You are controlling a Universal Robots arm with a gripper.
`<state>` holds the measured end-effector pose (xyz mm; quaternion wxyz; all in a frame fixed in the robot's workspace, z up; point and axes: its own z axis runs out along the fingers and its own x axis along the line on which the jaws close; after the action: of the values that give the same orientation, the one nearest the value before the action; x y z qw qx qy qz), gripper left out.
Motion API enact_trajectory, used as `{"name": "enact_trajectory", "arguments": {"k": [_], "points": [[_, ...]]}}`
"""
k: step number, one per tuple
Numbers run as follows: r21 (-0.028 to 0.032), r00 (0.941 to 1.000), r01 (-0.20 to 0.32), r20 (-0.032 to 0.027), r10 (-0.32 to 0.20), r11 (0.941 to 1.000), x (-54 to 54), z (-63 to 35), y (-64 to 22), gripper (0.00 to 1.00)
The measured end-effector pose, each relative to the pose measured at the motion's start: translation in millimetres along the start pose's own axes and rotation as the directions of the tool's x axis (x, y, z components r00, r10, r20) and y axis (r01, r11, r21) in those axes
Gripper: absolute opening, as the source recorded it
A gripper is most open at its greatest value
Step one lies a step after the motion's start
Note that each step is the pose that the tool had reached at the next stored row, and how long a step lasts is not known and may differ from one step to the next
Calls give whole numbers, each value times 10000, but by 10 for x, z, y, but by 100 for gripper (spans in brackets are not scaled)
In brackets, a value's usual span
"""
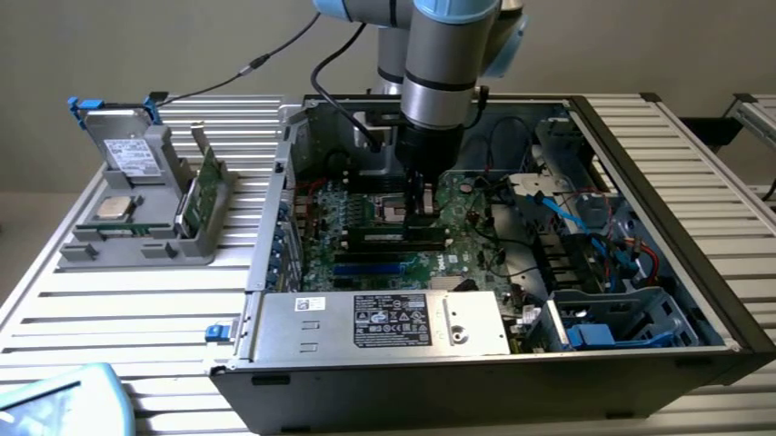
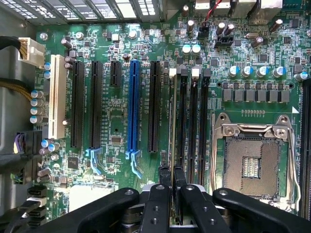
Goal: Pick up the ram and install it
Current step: 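Insert the ram into the slot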
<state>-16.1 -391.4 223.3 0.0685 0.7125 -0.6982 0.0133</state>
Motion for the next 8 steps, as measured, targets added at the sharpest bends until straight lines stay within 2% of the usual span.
{"name": "enact_trajectory", "arguments": {"k": [8], "points": [[0,10000,-1,-1,1,10000,-1,9,-1,14]]}}
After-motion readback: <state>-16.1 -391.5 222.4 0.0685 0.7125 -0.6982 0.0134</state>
